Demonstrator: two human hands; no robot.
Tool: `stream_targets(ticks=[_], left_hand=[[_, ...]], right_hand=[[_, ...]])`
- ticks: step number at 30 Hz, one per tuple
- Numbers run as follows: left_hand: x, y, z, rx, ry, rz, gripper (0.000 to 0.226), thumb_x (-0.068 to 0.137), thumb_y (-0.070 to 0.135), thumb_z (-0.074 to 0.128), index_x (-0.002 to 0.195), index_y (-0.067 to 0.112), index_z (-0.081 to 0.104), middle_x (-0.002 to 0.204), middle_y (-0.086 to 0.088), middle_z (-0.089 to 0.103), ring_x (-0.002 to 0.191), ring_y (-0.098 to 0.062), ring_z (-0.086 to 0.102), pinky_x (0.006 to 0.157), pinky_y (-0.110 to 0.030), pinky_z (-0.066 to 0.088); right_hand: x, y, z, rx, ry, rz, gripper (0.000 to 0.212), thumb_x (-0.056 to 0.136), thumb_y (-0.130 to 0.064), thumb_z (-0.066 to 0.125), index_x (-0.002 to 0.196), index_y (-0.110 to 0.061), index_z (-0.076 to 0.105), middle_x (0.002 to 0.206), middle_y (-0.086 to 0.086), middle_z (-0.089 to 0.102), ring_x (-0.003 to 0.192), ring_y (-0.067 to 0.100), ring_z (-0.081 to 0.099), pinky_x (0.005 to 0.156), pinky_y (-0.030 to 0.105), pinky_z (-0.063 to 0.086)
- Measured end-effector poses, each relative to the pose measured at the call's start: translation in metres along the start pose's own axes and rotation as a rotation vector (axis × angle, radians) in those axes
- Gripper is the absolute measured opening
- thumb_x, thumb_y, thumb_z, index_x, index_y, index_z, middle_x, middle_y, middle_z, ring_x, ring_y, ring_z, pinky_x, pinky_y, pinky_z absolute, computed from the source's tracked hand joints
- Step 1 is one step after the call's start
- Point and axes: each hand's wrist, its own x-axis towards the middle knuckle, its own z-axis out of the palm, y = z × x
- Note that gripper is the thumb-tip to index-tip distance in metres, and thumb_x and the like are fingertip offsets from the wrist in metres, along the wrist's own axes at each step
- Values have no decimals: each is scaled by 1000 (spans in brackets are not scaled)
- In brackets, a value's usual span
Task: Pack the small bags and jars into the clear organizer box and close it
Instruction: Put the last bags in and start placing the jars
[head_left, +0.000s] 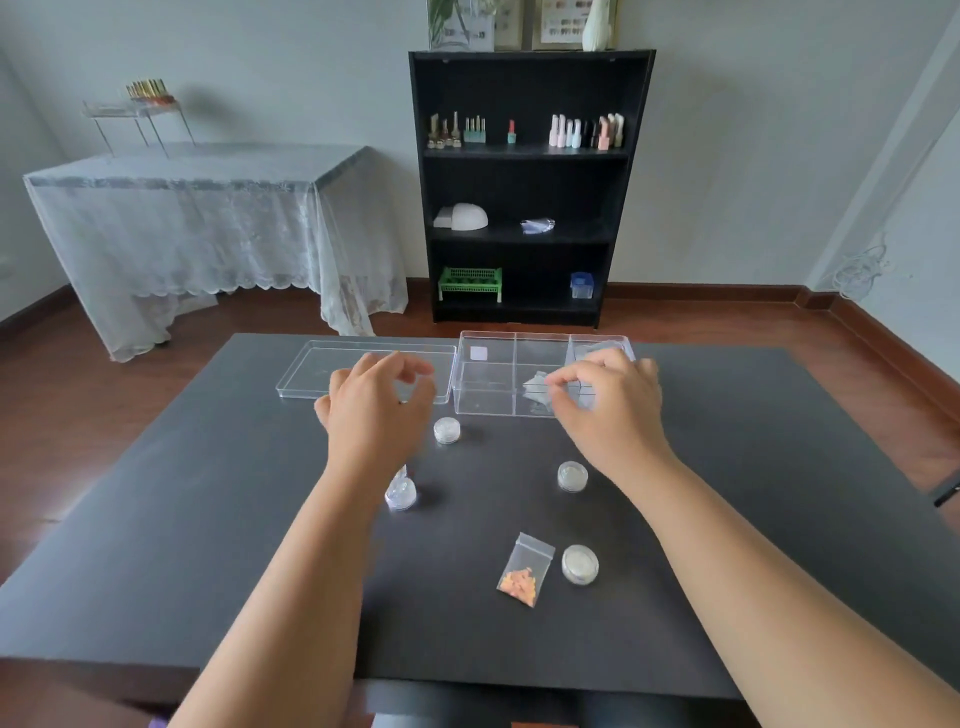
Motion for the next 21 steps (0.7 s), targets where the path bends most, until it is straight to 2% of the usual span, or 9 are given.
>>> stream_targets(ticks=[3,6,7,10,12,14,16,18,21], left_hand=[[-12,-33,-14,-60,-55,-63,11,87,30,61,87,39,66,94,15,64,98,-24,54,82,-36,44],[-27,-58,-25,-38,-160,-101,16,86,27,65,82,43,65,92,11,63,95,-25,57,83,-37,48],[-30,-64,-28,-24,-184,-91,16,86,29,66,83,44,66,92,10,62,94,-24,58,83,-38,49],[-35,-75,-36,-1,-227,-60,11,83,40,71,94,44,71,94,11,58,98,-22,56,87,-39,48],[-37,-74,-39,24,-256,-48,23,80,49,72,103,42,73,95,12,55,99,-21,54,88,-39,47],[-38,-71,-38,82,-277,-35,32,81,52,71,110,40,72,98,9,54,101,-23,52,91,-40,46],[-38,-68,-38,103,-287,-28,32,82,50,70,112,39,71,99,7,54,103,-24,51,93,-42,44],[-38,-68,-37,88,-285,-22,24,83,46,71,105,38,73,97,6,54,102,-25,51,92,-43,45],[-40,-66,-36,34,-259,-12,7,81,36,75,87,37,72,90,9,57,92,-21,56,82,-36,47]], right_hand=[[-35,-9,-16,102,-205,-135,8,82,-20,71,82,-26,76,84,-8,67,85,21,48,77,33,35],[-60,-18,-31,121,-454,-182,5,82,-33,71,85,-33,75,82,-18,63,85,7,43,80,30,35],[-64,-21,-34,93,-540,-158,11,81,-43,69,90,-37,73,85,-20,61,88,4,40,80,28,31],[-70,-29,-41,-96,-741,-98,54,65,-73,63,112,-45,63,95,-21,56,93,2,34,81,29,26],[-72,-36,-43,-226,-777,-114,72,57,-80,62,120,-45,57,98,-21,51,96,7,33,82,31,25],[-72,-43,-43,-269,-788,-101,72,58,-75,67,122,-44,57,96,-20,48,98,9,31,83,32,24],[-73,-48,-43,-227,-808,-58,65,61,-67,73,119,-42,59,89,-21,48,109,12,35,83,33,24],[-73,-51,-41,-160,-836,-25,54,64,-59,77,112,-42,60,83,-20,50,117,13,35,84,33,25],[-74,-49,-37,-26,-864,21,39,66,-47,80,97,-44,58,79,-17,61,111,13,36,82,32,30]])
